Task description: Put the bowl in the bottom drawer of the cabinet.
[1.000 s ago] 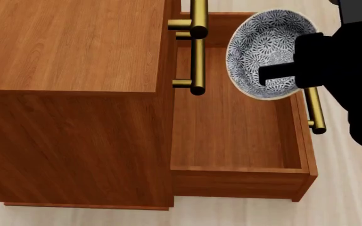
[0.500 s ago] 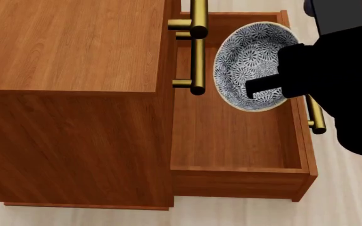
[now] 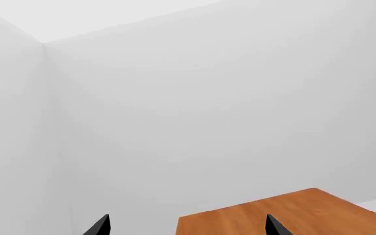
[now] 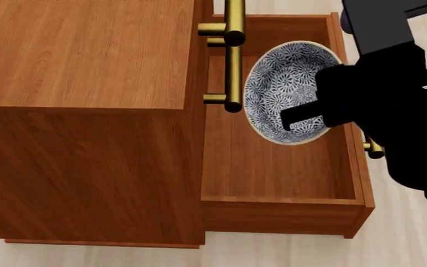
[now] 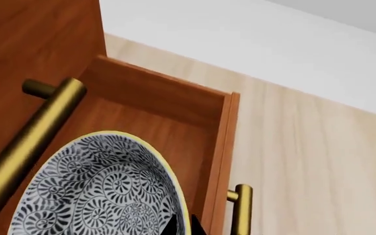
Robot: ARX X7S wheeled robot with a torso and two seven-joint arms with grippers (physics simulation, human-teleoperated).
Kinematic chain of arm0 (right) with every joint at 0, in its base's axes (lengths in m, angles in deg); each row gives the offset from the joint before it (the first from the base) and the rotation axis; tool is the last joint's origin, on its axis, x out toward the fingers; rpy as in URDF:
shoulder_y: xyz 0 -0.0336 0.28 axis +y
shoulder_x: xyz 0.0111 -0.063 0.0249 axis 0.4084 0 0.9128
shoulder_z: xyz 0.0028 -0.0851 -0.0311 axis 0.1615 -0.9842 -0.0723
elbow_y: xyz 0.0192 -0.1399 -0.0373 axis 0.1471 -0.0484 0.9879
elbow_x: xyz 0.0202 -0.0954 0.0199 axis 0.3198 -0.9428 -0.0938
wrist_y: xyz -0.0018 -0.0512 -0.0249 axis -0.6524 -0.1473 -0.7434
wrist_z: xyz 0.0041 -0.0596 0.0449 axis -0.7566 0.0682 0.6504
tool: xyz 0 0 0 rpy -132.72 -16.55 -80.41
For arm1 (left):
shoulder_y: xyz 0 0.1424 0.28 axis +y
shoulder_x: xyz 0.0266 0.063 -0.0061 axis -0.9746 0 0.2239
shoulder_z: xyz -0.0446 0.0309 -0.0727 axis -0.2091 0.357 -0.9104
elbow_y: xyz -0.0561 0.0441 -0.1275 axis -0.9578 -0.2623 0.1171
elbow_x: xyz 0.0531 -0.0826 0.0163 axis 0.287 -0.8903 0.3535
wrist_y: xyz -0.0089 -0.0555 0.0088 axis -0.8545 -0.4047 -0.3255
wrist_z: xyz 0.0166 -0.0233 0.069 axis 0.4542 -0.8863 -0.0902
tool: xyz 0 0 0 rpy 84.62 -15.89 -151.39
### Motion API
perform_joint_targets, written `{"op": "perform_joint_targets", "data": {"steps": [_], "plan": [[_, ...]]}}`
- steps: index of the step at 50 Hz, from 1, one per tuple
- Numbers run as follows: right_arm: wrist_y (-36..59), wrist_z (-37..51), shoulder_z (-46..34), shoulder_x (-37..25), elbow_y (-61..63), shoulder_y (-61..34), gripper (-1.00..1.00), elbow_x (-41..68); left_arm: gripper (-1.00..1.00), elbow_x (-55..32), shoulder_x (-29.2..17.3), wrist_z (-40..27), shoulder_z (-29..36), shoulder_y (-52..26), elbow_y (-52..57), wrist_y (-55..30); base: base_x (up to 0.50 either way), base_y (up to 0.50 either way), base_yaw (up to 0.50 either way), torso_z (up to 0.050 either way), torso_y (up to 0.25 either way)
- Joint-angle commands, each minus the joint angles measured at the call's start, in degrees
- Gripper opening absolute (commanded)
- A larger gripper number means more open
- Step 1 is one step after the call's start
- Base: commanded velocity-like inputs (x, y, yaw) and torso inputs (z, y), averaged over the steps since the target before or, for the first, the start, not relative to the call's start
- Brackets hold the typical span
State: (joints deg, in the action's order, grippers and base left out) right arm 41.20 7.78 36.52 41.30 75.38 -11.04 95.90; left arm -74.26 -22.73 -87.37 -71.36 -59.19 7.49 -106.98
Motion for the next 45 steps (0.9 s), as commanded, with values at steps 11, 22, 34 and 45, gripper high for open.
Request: {"op": "perform_joint_targets", "data": {"steps": [11, 22, 34, 45], "plan": [[-1.44, -0.79, -0.93, 0.97, -1.44, 0.75, -1.00, -1.61, 1.00, -0.14, -0.45, -0.32, 0.05, 0.41, -0.01, 0.41, 0.00, 0.00, 0.00, 0.000, 0.000], [-3.00, -1.98, -2.03, 1.90, -2.88, 1.67, -1.00, -2.77, 1.00, 0.13, -0.65, -0.30, 0.15, 0.84, -0.24, 0.86, 0.00, 0.00, 0.00, 0.000, 0.001], [-3.93, -2.31, -2.47, 2.42, -3.66, 2.49, -1.00, -3.21, 1.00, 0.15, -0.79, -0.42, 0.26, 0.97, -0.26, 1.15, 0.00, 0.00, 0.00, 0.000, 0.000], [-5.58, -3.33, -2.94, 3.29, -5.31, 3.33, -1.00, -3.93, 1.00, -0.12, -1.01, -0.69, 0.29, 1.02, -0.19, 1.13, 0.00, 0.00, 0.00, 0.000, 0.001]]}}
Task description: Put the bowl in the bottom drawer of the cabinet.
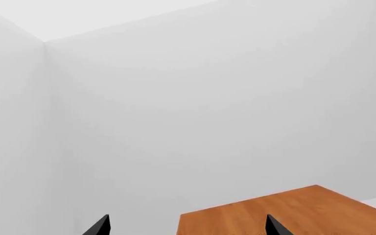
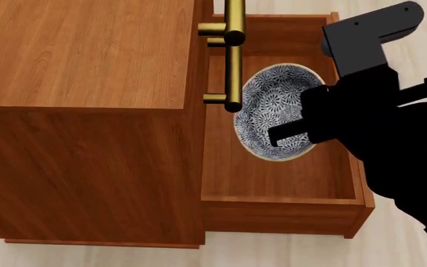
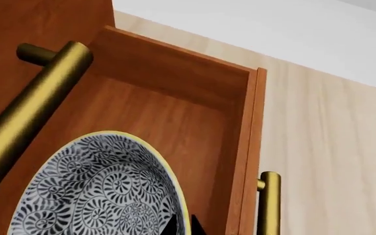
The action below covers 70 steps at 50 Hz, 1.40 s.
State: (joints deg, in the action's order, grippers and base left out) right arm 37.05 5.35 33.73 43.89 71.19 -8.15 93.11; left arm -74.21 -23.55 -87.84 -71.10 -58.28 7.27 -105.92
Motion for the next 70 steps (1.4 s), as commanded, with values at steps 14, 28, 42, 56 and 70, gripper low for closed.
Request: {"op": "perform_joint_targets", "data": {"steps": [14, 28, 42, 56, 70], "plan": [[-4.13, -2.82, -1.14, 2.75, -4.93, 0.37, -1.00, -3.03, 1.00, -0.14, -0.48, -0.30, 0.24, 0.09, -0.13, 0.24, 0.00, 0.00, 0.00, 0.000, 0.000], [-5.74, -3.64, -1.57, 3.96, -7.51, 0.58, -1.00, -4.03, 1.00, -0.53, -1.03, -0.63, -0.29, 0.52, 0.00, 0.44, 0.00, 0.00, 0.00, 0.000, 0.001], [-7.70, -5.14, -2.48, 4.92, -10.16, 1.44, -1.00, -5.29, 1.00, -0.04, -1.20, -0.57, 0.03, 1.07, -0.22, 0.98, 0.00, 0.00, 0.00, 0.001, 0.000], [-10.41, -6.84, -3.03, 6.32, -13.60, 2.42, -1.00, -6.50, 1.00, -0.01, -1.17, -0.71, 0.73, 0.34, -0.40, 0.85, 0.00, 0.00, 0.00, 0.000, 0.001], [-12.14, -8.16, -3.57, 7.39, -16.21, 2.91, -1.00, -7.40, 1.00, -0.18, -1.46, -0.87, 0.72, 0.47, -0.35, 1.03, 0.00, 0.00, 0.00, 0.000, 0.000]]}}
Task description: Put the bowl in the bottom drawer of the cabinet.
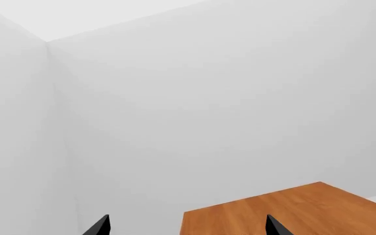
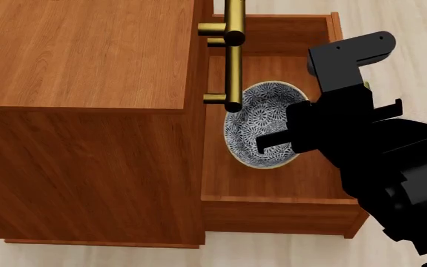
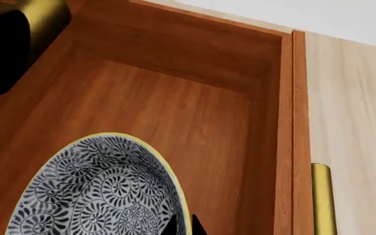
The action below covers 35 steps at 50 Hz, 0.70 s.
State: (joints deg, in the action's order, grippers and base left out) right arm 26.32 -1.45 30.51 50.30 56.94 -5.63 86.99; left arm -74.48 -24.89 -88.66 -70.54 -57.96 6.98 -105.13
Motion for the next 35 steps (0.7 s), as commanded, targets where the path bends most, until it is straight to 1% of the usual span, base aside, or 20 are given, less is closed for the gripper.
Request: {"op": "perform_joint_targets", "data": {"steps": [1, 21, 22, 35], "plan": [[-1.42, -1.40, -0.43, 1.05, -2.08, 0.40, -1.00, -1.34, 1.00, 0.12, -0.12, -0.05, 0.15, 0.24, -0.07, 0.32, 0.00, 0.00, 0.00, 0.000, 0.000], [-1.28, -1.56, -1.01, 1.41, -2.84, 0.20, -1.00, -1.80, 1.00, 0.11, -0.62, -0.13, 0.11, 0.75, -0.04, 0.77, 0.00, 0.00, 0.00, 0.000, 0.000], [-1.16, -1.53, -1.08, 1.30, -2.57, 0.20, 1.00, -1.79, 1.00, 0.13, -0.61, -0.14, 0.12, 0.78, -0.06, 0.81, 0.00, 0.00, 0.00, 0.000, 0.000], [0.06, -0.60, -0.77, -0.13, -0.22, 0.42, 1.00, -1.08, 1.00, -0.50, -0.72, -0.59, 0.19, 0.33, 0.25, 0.56, 0.00, 0.00, 0.00, 0.000, -0.002]]}}
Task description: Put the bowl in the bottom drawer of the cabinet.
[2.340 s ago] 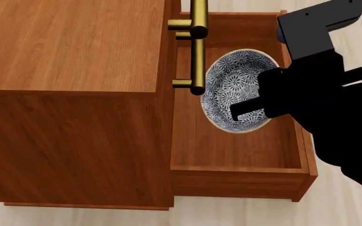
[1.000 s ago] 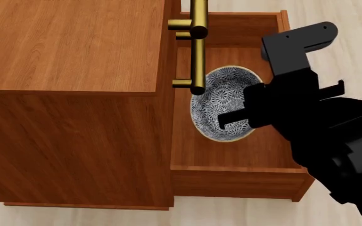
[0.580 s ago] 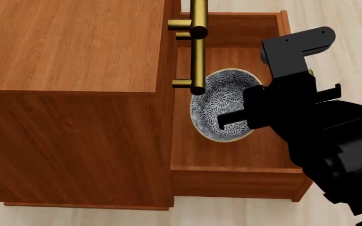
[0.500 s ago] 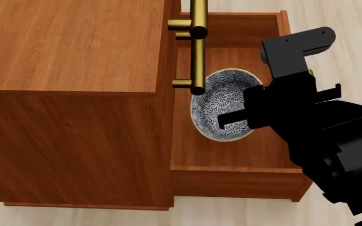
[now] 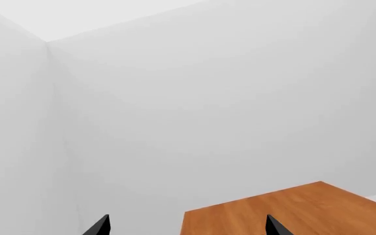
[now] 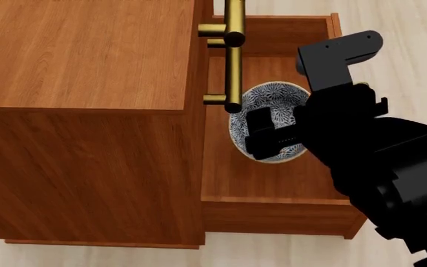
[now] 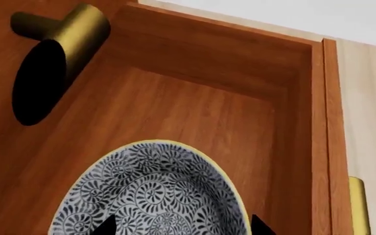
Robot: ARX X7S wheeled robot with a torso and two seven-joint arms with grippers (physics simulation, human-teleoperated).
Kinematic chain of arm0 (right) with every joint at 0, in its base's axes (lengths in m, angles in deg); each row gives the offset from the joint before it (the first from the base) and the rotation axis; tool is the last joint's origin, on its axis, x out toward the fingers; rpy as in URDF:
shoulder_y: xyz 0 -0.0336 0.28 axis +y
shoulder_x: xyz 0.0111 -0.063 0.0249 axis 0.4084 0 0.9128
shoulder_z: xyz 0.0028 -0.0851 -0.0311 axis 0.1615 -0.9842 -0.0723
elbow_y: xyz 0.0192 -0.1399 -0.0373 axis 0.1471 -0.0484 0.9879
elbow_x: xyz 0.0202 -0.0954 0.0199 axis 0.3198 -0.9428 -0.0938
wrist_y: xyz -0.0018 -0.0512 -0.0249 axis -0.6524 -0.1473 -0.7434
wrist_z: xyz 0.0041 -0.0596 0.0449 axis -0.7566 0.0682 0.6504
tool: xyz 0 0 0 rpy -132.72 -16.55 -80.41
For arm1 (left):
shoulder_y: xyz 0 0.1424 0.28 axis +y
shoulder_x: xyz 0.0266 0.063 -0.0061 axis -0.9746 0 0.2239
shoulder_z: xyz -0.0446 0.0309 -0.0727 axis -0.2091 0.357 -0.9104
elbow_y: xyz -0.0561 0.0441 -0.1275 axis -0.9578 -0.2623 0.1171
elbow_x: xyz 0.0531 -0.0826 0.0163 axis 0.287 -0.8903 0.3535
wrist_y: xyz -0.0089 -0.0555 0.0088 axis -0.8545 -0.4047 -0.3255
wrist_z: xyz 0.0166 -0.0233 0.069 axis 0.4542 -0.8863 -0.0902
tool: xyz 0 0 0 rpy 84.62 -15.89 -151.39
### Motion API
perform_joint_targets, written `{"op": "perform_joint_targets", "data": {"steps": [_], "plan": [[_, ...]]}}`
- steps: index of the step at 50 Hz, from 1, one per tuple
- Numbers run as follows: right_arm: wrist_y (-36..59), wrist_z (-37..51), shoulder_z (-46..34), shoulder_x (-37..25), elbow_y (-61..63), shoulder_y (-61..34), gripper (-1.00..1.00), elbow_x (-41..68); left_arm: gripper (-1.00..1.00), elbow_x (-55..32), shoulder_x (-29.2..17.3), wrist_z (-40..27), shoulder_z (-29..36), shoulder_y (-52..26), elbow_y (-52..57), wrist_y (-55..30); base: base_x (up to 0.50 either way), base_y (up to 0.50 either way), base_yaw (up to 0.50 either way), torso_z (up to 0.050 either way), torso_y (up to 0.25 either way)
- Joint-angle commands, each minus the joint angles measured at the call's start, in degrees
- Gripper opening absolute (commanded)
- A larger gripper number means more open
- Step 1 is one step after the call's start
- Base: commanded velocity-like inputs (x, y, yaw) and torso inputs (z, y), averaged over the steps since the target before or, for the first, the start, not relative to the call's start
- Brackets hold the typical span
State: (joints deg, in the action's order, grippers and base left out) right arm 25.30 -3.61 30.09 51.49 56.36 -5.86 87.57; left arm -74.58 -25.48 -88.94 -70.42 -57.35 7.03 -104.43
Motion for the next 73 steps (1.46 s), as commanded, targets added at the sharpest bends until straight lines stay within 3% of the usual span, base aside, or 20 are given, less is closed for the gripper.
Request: {"op": "perform_joint_targets", "data": {"steps": [1, 40, 73], "plan": [[1.28, 1.74, -0.23, -1.54, 0.77, 0.68, 1.00, -1.49, 1.00, -0.39, -0.14, -0.34, 0.10, -0.33, 0.21, -0.16, 0.00, 0.00, 0.00, 0.000, 0.000], [6.40, 6.18, 2.31, -6.09, 8.64, -0.37, 1.00, 2.13, 1.00, -2.15, -0.31, -1.22, 0.62, -2.54, 0.32, -0.84, 0.00, 0.00, 0.00, 0.000, 0.000], [10.92, 13.89, 10.14, -15.23, 21.76, 2.14, 1.00, 11.25, 1.00, -4.29, -0.35, -2.58, 1.35, -4.76, 1.21, -1.92, 0.00, 0.00, 0.00, 0.000, 0.000]]}}
